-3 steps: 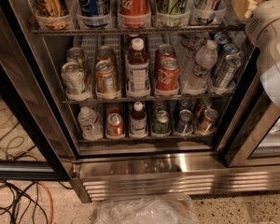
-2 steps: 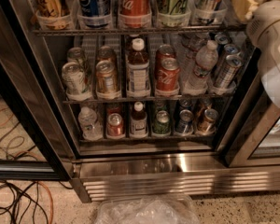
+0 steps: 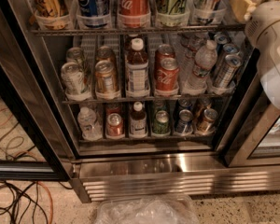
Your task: Pick 7up can from top shelf of fridge
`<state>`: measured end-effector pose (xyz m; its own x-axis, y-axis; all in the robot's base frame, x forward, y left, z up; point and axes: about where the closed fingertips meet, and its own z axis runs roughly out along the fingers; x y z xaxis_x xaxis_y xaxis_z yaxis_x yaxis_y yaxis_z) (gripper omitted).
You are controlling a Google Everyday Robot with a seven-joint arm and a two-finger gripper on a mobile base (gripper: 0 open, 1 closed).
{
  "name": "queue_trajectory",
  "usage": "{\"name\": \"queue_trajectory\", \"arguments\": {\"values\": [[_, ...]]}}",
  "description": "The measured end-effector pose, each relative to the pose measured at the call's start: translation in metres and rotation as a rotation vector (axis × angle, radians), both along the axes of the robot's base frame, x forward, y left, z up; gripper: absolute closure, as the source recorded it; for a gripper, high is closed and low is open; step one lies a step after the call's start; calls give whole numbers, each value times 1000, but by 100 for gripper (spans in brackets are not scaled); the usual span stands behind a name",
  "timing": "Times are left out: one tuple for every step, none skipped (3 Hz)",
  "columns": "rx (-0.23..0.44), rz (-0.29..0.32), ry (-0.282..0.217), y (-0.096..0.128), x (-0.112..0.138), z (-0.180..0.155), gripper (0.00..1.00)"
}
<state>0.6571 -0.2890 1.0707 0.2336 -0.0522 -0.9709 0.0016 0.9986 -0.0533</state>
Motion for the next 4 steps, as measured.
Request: {"name": "queue_trajectory", "arguments": {"values": [[-43,12,-17,5,-4,6,100],[-52,20,-17,8,-4,7,100],[-114,30,-66,11,-11,21,100],[-180,51,-113,19,-26,35,100]]}}
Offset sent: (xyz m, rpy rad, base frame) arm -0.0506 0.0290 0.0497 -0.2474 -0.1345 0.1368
